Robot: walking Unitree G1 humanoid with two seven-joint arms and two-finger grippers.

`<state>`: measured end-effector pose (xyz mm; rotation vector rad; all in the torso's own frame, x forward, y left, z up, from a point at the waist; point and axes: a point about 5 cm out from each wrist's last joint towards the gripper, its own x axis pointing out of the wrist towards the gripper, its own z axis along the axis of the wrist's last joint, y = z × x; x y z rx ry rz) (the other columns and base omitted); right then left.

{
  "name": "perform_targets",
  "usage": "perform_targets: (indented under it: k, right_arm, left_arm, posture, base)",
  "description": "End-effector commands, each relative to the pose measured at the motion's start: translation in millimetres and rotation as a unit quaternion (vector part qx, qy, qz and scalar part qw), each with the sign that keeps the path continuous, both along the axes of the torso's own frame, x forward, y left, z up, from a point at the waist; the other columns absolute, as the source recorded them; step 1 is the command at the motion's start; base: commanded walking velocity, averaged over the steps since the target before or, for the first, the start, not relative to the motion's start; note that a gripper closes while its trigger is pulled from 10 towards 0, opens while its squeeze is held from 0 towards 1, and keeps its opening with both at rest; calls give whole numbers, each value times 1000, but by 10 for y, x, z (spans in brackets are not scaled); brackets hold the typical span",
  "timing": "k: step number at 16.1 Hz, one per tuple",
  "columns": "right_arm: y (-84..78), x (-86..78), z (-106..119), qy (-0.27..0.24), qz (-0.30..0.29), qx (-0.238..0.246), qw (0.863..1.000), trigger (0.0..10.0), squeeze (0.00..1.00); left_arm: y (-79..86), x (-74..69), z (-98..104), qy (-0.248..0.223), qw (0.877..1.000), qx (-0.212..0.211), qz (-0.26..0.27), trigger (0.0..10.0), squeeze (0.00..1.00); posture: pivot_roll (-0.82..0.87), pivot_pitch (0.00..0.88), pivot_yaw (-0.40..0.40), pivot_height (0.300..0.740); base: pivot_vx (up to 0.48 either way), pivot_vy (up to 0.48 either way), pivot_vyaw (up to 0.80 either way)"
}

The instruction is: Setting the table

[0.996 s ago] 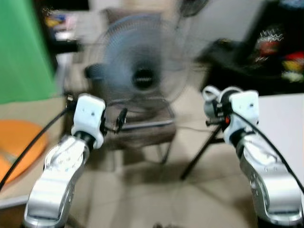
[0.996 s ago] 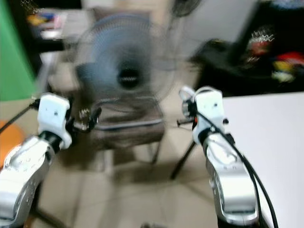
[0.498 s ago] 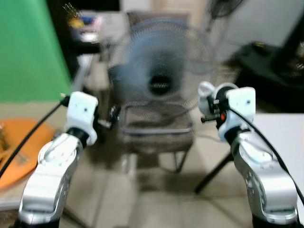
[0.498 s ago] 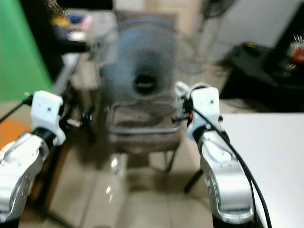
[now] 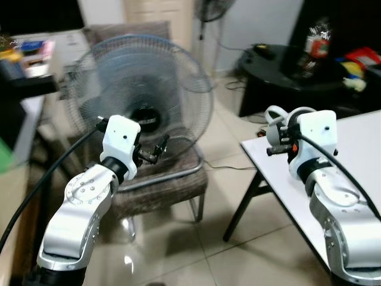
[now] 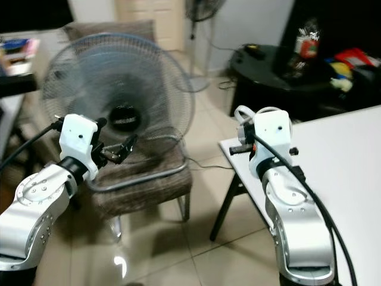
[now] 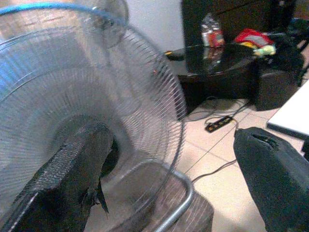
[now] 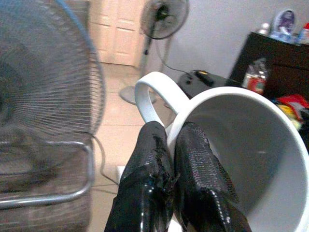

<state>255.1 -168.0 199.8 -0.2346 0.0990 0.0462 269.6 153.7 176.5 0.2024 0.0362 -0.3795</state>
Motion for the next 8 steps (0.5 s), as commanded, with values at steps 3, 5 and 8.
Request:
perform_targets:
  k: [3, 5, 8]
  right_arm:
    - [-88, -32, 80, -1, -16, -21, 1000, 10000, 0]
    - [-91, -34, 67, 8, -15, -25, 1000, 10000, 0]
    - [-74, -28, 51, 18, -9, -26, 999, 10000, 0]
  left_arm:
    - [-82, 16, 16, -6, 1000, -8, -15, 10000, 0]
    - [-88, 7, 4, -6, 1000, -9, -16, 10000, 0]
    - [-77, -1, 1, -7, 1000, -8, -15, 10000, 0]
  posture:
    - [41, 0, 12, 740]
    - [44, 0, 1, 740]
    - [50, 0, -7, 740]
  base:
    - [277, 0, -267]
    - [277, 0, 0]
    - [276, 0, -800]
